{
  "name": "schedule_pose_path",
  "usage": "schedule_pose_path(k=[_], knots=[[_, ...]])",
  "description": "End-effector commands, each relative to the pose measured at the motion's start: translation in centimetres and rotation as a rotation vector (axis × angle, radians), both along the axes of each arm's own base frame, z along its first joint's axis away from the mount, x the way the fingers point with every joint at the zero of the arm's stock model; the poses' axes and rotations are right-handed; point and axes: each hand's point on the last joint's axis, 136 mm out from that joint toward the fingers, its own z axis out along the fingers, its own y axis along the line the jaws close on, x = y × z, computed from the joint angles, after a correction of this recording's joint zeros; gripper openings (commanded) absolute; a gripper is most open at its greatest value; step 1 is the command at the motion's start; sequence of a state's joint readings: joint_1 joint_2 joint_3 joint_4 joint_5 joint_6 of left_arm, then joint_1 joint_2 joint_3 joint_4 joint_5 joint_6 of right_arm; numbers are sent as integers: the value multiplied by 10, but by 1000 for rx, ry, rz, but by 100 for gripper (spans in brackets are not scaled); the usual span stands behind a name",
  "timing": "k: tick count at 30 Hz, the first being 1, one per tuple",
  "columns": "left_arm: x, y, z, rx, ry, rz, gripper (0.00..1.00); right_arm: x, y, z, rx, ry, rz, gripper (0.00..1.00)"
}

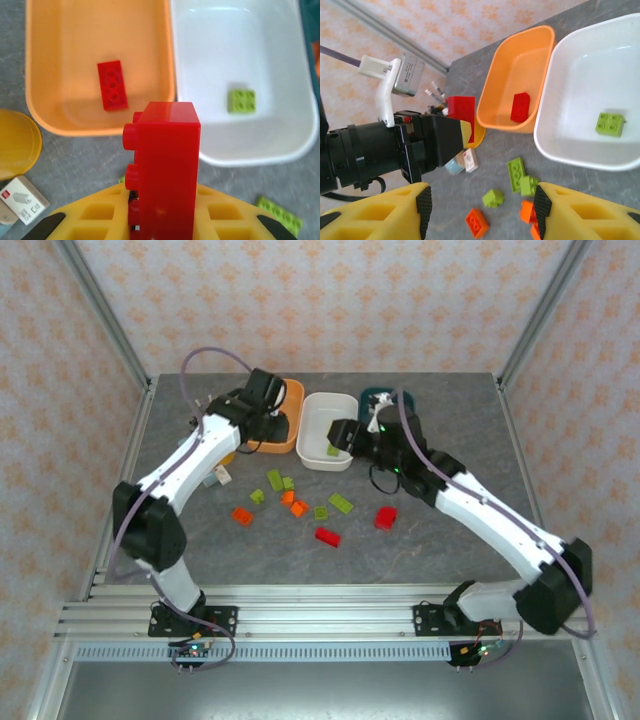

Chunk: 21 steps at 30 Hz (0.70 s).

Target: Sort the legos into containers by color

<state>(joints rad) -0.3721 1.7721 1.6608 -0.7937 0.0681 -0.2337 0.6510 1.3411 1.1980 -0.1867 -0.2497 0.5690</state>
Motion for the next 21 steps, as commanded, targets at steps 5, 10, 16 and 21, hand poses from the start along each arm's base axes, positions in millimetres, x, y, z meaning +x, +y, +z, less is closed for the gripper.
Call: schedule_pose_path(k=[5,10,16,21], knots=[[73,29,-35,55,53,236,21,67,13,11,58,-13,-108,59],[122,29,-53,18,27,293,24,91,20,-5,60,31,-109,59],[154,18,-87,-34,61,305,29,102,25,-26,41,108,-92,58],[158,22,-116,-50,100,337,31,104,30,-38,13,152,-72,58]])
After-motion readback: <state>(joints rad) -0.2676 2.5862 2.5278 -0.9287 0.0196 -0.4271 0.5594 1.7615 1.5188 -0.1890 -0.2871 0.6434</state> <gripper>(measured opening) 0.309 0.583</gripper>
